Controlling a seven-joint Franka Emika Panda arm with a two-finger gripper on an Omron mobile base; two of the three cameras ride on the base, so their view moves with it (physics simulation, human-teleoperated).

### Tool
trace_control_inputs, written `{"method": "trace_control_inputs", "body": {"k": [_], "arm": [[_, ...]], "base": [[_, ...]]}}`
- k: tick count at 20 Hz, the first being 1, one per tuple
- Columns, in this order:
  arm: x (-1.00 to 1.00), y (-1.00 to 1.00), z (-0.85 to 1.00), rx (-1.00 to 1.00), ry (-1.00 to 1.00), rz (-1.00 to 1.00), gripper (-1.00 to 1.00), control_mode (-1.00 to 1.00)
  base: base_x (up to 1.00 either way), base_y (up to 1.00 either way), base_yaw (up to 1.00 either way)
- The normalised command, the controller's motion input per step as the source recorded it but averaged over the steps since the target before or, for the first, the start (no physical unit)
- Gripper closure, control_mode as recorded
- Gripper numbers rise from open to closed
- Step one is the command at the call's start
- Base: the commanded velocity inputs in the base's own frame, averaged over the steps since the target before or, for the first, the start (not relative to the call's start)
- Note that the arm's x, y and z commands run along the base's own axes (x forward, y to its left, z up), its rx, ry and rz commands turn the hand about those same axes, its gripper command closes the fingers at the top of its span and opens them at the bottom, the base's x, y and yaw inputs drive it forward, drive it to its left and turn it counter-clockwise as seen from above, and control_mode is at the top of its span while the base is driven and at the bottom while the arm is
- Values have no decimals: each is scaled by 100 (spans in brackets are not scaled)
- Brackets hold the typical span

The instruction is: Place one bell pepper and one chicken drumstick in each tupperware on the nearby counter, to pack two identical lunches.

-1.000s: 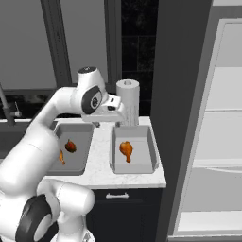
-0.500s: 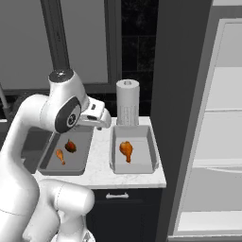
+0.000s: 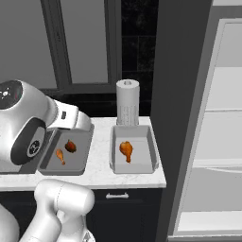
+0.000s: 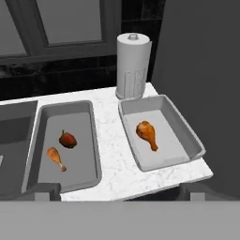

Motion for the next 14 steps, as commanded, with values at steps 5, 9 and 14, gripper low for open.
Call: {"method": "trace_control_inputs", "body": {"k": [5,9,14], "arm": [[-40,-1,15,-1,-9,0,-100,100],[0,0,0,0,0,0,-100,100],[0,0,0,0,0,0,-100,100]], "base": [[-60,-13,0],[-47,-77,0],[-7,-100,0]]}}
